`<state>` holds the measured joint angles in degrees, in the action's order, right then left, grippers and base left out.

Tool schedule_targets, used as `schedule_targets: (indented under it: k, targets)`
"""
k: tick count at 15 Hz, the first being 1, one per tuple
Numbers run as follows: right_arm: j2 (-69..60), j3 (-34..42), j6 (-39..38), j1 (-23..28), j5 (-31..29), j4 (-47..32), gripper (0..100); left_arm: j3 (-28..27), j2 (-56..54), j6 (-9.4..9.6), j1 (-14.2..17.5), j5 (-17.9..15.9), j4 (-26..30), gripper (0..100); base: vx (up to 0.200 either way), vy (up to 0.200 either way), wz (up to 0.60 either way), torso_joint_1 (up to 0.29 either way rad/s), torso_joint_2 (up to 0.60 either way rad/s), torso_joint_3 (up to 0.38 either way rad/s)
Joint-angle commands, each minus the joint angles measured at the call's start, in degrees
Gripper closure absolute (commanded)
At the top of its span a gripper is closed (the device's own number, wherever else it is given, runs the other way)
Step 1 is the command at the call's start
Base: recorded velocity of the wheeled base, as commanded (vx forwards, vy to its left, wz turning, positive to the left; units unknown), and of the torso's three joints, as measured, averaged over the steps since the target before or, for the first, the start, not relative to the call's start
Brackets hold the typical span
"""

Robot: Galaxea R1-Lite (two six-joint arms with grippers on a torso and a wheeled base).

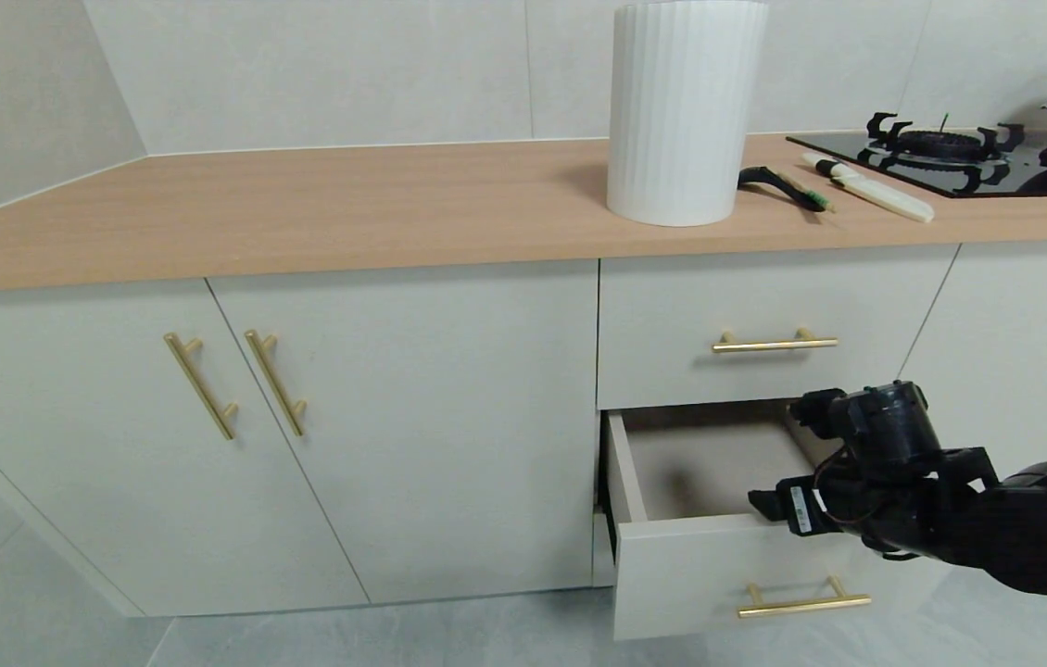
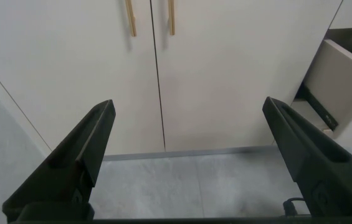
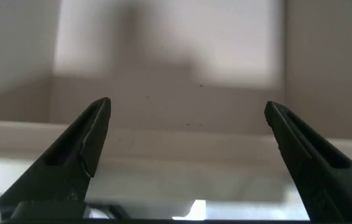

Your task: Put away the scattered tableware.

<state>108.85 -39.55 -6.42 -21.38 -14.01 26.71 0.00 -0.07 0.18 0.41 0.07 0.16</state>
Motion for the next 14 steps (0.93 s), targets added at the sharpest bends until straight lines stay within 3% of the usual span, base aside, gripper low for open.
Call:
schedule_targets:
  k: [1,5,6,9,14]
  targets:
    - [-1.45,-0.62,0.89,-0.06,-0.06,-3.86,0,0.0,0.07,-0.01,0.02,0.01,0.02,0,0.0,0.0,0.0,0.0,0.0,0.0]
    - [-4.26,-3.61,0.98,-0.33,1.17,-18.62,0,0.0,0.07,-0.01,0.02,0.01,0.02,0,0.0,0.0,0.0,0.0,0.0,0.0]
    - [-4.26,-3.7,0.98,-0.33,1.17,-18.98,0,0.0,0.07,-0.01,0.02,0.01,0.02,0,0.0,0.0,0.0,0.0,0.0,0.0]
    - [-5.14,-7.83,0.98,-1.65,1.17,-35.85,0,0.0,0.07,-0.01,0.02,0.01,0.02,0,0.0,0.0,0.0,0.0,0.0,0.0]
    - [-4.79,-9.67,1.24,-3.4,1.7,-49.65,0,0.0,0.07,-0.01,0.02,0.01,0.02,0,0.0,0.0,0.0,0.0,0.0,0.0]
